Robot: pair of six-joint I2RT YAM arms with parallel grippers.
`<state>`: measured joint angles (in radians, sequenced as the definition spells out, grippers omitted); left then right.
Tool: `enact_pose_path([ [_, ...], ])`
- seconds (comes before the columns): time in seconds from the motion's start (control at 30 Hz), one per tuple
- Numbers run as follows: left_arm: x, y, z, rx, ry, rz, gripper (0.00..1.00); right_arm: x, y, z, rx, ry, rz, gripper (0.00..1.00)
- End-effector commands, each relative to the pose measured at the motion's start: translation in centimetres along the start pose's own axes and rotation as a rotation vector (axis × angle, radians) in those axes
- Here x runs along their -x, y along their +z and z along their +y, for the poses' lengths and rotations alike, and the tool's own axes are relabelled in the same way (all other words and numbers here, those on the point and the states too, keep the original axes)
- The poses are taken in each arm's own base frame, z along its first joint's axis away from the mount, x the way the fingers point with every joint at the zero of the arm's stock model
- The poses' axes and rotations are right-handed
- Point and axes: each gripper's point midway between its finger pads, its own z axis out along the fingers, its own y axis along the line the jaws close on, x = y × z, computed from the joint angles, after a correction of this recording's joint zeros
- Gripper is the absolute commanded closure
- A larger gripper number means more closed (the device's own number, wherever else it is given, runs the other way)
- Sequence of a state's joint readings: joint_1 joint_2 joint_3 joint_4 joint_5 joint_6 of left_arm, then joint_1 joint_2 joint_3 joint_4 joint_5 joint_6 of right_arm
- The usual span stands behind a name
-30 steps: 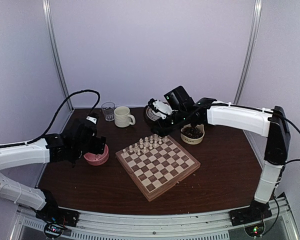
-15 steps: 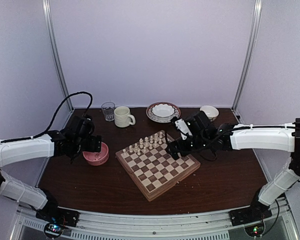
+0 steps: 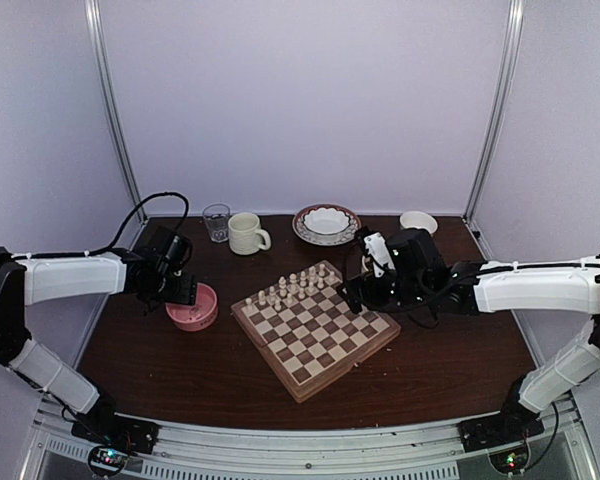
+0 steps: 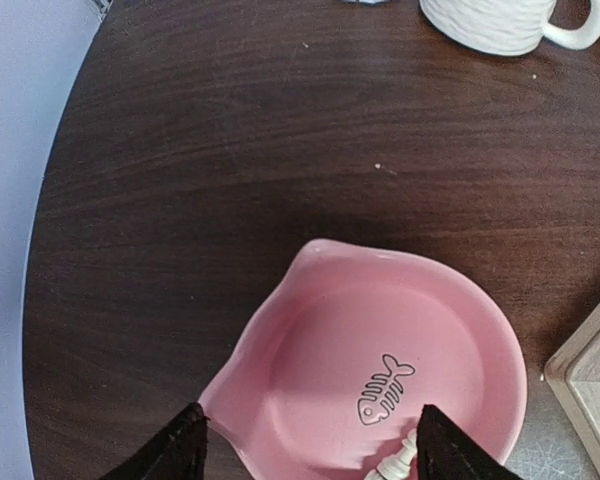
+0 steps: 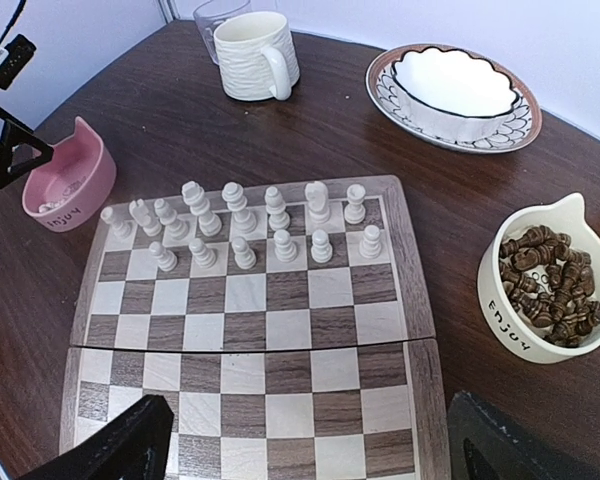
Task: Set up the chess pieces on the board
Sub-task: Adjust the storage box at the center of the board.
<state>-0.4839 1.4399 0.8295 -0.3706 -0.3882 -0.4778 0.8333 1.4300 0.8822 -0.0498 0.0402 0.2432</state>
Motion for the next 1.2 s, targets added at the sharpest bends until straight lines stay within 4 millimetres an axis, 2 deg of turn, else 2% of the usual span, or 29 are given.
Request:
enact_pose_path([
  [0.0, 1.0, 0.0, 0.5, 0.055, 0.035, 0.025, 0.29, 0.6, -0.3, -0.7, -0.029, 0.015, -0.046, 0.0],
  [0.23, 1.0, 0.1, 2.6, 0.077, -0.025, 0.006, 0.24, 0.3, -0.3, -0.8, -0.031, -0.003, -0.041, 0.01],
  [0.3, 0.8, 0.5, 2.8, 0.069, -0.042, 0.021, 0.24, 0.8, -0.3, -0.7, -0.027, -0.002, -0.064, 0.02],
  [0.47, -1.2, 2.8, 2.5, -0.003, -0.102, 0.138, 0.25, 0.9, -0.5, -0.9, -0.034, -0.007, -0.075, 0.03],
  [0.57, -2.7, 4.2, 2.0, -0.077, -0.173, 0.226, 0.29, 1.0, -0.8, -1.2, -0.046, -0.012, -0.085, 0.03],
  [0.73, -3.3, 5.2, 1.9, -0.107, -0.207, 0.273, 0.48, 1.3, -1.5, -1.3, -0.047, -0.013, -0.106, 0.03],
  [0.93, -3.1, 4.8, 2.2, -0.121, -0.25, 0.252, 0.89, 1.1, -1.2, -1.1, -0.036, -0.016, -0.098, 0.04],
  [1.07, -2.4, 3.7, 2.2, -0.148, -0.281, 0.204, 1.0, 0.9, -0.9, -1.0, -0.033, -0.019, -0.089, 0.04],
  [1.17, -1.7, 2.6, 2.1, -0.18, -0.315, 0.147, 1.0, 0.8, -0.7, -1.0, -0.033, -0.021, -0.084, 0.04],
])
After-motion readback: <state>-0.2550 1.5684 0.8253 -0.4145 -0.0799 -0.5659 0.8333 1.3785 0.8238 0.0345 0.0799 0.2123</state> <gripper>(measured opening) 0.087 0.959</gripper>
